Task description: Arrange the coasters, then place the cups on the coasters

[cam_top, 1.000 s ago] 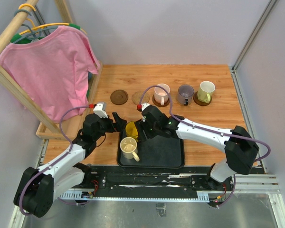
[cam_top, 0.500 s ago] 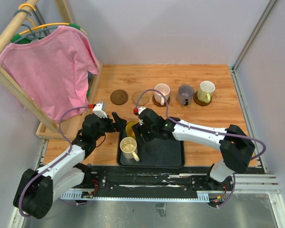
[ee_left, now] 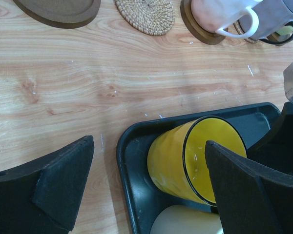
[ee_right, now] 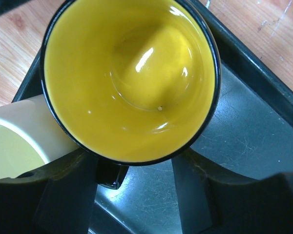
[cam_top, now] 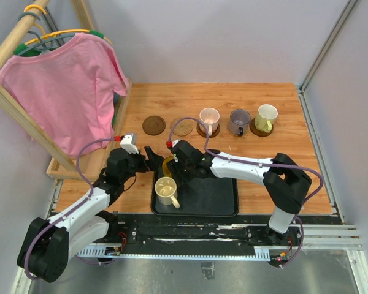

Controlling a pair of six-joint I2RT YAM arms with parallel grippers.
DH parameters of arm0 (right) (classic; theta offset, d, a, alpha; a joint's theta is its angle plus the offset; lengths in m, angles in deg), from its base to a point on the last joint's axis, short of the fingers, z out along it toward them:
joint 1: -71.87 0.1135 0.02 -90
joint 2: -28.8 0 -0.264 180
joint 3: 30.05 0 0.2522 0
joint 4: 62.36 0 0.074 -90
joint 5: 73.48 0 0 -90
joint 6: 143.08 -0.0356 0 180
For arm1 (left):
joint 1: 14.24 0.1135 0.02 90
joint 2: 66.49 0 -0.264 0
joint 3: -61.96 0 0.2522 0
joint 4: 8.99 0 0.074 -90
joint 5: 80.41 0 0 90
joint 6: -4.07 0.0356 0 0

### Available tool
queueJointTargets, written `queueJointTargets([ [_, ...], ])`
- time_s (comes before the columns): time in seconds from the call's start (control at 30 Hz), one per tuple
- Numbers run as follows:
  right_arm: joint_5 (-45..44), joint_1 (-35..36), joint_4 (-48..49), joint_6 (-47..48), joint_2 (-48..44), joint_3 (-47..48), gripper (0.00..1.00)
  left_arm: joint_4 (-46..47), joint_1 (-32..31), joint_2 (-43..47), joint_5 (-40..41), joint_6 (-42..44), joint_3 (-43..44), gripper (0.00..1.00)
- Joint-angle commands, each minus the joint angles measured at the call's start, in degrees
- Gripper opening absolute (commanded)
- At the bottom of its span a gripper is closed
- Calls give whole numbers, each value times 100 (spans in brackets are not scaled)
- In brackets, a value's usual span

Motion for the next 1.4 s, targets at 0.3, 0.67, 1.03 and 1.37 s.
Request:
queueJointTargets([
  [0.3, -437, 161, -31, -113, 209, 237, 34, 183, -55, -64, 25, -32, -89, 100],
  [0.67, -488, 193, -30, -14, 57, 192, 1, 251, -52, -126, 2, -54, -105, 100],
  [1.03, -1722, 425, -608, -48, -354, 652, 1, 261, -58, -4, 84, -43, -87, 100],
  [1.37, -2456, 410, -600, 227, -500, 1086, 1, 168, -55, 310, 330, 39, -55, 100],
])
